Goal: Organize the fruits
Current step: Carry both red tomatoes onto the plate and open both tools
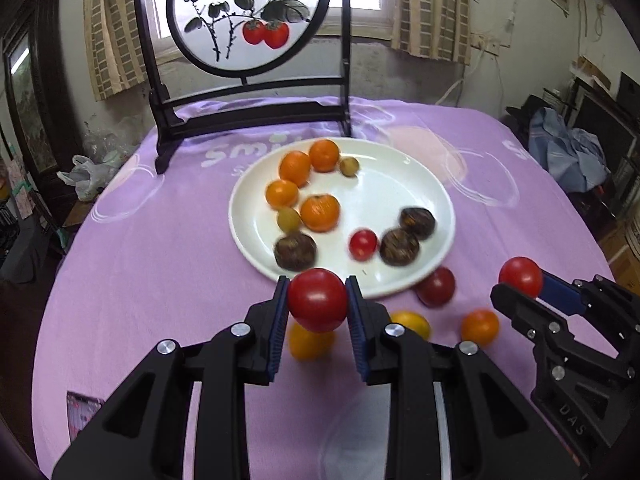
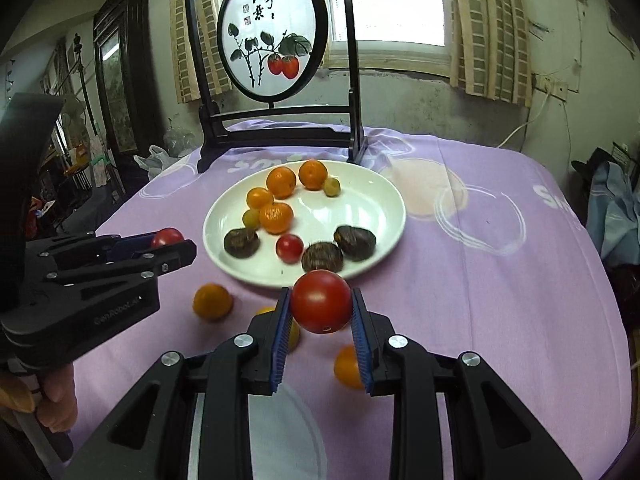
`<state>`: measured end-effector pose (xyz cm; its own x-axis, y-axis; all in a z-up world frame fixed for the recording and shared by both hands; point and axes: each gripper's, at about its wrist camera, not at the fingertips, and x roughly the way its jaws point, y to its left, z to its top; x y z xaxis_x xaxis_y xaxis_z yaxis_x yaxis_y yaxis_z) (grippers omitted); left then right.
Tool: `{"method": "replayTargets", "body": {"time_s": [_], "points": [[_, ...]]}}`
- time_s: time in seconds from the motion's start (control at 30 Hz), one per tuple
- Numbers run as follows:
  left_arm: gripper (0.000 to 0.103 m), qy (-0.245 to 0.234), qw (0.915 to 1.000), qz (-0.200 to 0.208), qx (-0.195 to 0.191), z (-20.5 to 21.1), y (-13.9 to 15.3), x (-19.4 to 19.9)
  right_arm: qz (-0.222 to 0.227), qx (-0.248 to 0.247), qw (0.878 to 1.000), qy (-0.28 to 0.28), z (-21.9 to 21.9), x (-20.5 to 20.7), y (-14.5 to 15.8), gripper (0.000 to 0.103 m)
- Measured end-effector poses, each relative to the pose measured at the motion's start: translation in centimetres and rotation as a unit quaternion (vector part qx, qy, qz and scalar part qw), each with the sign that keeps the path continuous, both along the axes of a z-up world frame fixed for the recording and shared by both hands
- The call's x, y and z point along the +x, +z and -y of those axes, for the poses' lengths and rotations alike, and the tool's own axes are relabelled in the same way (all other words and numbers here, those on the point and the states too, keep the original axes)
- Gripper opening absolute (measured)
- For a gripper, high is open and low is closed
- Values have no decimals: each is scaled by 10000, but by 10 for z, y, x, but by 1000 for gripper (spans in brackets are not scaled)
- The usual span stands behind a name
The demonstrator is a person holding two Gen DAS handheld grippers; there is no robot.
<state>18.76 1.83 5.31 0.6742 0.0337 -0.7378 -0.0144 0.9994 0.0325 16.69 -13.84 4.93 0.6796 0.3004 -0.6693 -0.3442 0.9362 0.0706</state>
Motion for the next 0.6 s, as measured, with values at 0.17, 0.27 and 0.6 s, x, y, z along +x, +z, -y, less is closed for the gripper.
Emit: {"method": "replayTargets", "body": {"time_s": [0.17, 0.27, 0.6], "points": [[27, 169, 9998, -11, 134, -4, -7, 38, -150, -183, 9997, 48, -20, 41, -10, 29], [27, 187, 9997, -70, 116, -5, -14, 57, -246, -307, 9992, 74, -29, 60, -18, 29], [28, 284, 9993, -231, -67, -5, -36, 110, -596, -319, 9977, 27, -46, 107, -38, 30]]}}
